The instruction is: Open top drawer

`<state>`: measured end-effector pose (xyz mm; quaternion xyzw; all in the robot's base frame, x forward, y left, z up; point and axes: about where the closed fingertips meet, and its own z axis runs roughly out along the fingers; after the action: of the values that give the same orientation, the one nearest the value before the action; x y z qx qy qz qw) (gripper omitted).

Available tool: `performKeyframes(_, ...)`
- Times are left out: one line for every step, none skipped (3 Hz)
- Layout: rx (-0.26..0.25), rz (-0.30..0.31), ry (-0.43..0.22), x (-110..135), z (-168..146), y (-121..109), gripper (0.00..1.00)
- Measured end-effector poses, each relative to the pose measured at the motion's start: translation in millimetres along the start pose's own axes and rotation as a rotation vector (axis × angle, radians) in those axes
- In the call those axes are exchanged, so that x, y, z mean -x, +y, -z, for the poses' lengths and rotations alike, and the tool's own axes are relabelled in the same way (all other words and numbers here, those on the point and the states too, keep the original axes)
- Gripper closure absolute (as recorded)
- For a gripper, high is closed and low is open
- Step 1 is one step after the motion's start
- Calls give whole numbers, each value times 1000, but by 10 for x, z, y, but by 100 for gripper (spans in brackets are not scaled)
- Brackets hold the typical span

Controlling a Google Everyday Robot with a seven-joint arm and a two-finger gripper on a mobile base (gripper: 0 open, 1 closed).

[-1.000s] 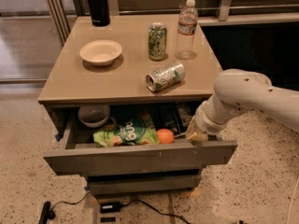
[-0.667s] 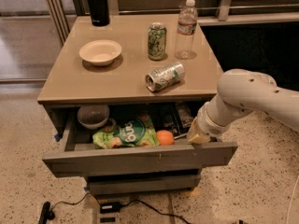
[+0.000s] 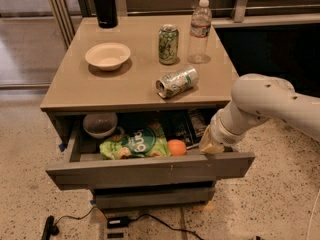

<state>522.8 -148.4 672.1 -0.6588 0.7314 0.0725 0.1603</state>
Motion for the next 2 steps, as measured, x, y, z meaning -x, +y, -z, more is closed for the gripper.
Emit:
performKeyframes(0,0,0,0,0,0,19)
performKeyframes(0,0,0,0,-1,1,0)
